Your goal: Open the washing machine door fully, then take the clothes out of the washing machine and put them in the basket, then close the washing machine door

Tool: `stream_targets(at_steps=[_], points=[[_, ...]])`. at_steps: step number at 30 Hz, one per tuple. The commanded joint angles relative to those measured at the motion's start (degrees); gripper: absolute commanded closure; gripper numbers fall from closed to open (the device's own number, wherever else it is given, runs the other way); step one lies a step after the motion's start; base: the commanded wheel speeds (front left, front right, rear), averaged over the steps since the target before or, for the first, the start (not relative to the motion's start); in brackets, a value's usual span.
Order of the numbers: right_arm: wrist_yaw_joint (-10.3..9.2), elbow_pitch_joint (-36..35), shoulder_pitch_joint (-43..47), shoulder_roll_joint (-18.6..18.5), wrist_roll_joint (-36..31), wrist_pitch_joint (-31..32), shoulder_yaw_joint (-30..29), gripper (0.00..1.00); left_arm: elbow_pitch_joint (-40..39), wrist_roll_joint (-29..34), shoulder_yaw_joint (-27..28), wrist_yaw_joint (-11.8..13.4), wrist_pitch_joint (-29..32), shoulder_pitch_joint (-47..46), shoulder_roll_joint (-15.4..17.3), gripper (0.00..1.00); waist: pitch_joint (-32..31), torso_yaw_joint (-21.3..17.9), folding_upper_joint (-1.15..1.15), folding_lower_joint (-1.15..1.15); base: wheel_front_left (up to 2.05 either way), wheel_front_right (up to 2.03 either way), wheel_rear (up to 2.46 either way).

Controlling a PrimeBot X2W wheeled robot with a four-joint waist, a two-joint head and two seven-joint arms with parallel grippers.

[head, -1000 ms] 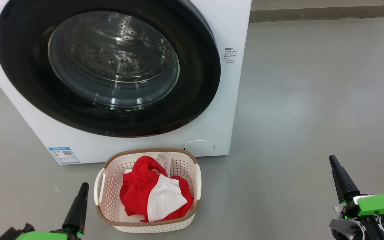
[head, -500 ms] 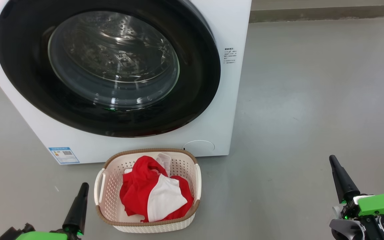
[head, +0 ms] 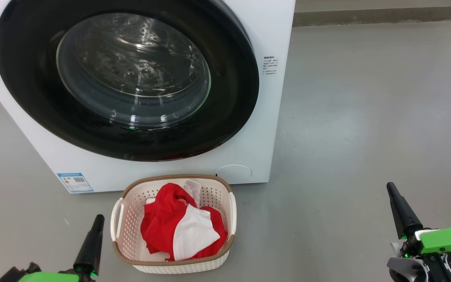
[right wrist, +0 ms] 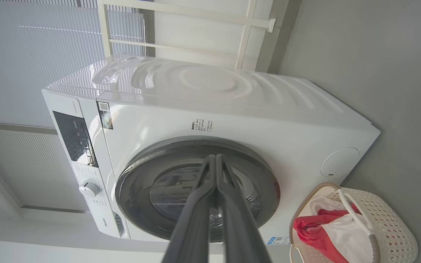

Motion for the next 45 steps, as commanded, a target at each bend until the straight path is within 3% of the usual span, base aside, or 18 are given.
stream_targets(at_steps=[1,45], points=[[0.22,-1.7,-2.4,-0.5,0.2,0.3,0.9,1.0,-1.2,-0.4,2.1,0.0,0.2,-2.3,0.5,1.0,0.0,0.0,0.0,0.0,0.0,0.0,0.0],[0.22,-1.7,-2.4,-0.5,0.2,0.3,1.0,1.0,-1.2,-0.4,2.0,0.0,0.2,-2.2,0.5,1.0,0.0,0.0,0.0,0.0,0.0,0.0,0.0]])
